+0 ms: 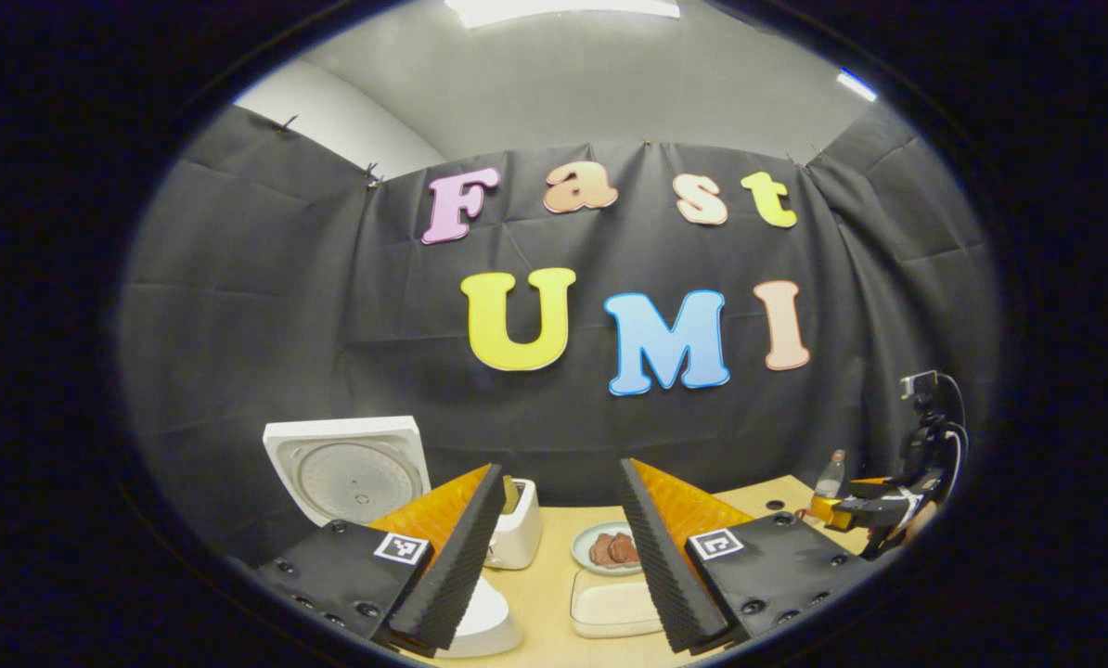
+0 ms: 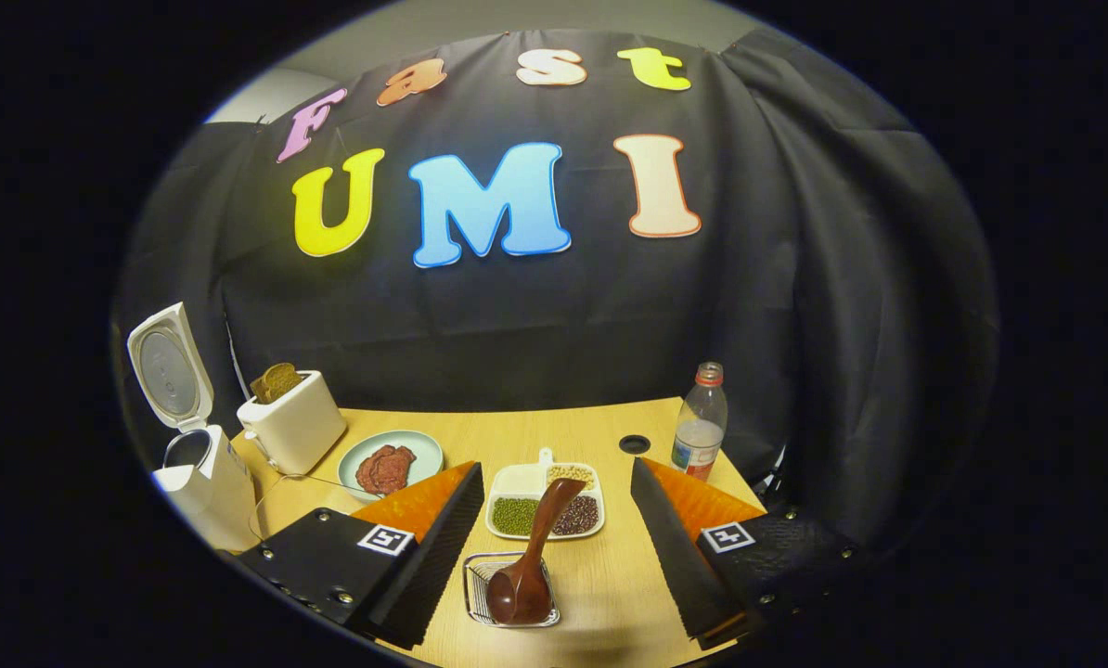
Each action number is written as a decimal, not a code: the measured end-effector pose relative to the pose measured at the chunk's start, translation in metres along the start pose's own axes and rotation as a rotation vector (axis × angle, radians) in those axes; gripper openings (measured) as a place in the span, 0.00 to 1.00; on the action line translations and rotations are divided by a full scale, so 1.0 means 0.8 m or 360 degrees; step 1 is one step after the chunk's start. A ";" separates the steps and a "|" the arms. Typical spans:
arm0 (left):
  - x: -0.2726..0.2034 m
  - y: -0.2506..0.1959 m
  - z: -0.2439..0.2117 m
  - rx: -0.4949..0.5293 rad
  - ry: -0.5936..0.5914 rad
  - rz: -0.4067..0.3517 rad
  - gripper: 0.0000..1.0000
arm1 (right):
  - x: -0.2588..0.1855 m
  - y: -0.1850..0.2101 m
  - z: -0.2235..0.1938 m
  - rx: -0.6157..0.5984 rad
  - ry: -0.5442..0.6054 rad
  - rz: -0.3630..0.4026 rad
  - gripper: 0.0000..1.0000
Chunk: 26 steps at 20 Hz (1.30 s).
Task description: Close the left gripper, press the button to open the rice cooker; take a wooden spoon from the chopstick holder with the right hand, scoop a spoonful of rice and pour it into the rice cooker, then put the wooden spoon back into the chopstick holder.
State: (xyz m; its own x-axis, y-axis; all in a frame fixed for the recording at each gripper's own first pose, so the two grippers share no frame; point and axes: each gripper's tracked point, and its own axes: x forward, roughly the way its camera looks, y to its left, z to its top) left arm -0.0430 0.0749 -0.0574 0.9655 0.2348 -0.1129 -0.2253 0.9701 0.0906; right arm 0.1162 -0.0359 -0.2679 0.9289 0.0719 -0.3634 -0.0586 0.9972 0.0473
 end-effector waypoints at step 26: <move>0.009 0.014 -0.020 0.0094 0.0091 0.0015 0.90 | 0.067 0.025 -0.065 0.0308 0.0310 0.0213 0.13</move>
State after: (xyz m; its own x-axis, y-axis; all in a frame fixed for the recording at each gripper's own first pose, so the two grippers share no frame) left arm -0.0408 0.0887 -0.0732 0.9539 0.2489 -0.1678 -0.2248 0.9628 0.1498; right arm 0.1455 -0.0113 -0.3350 0.8290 0.2237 -0.5126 -0.0875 0.9571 0.2762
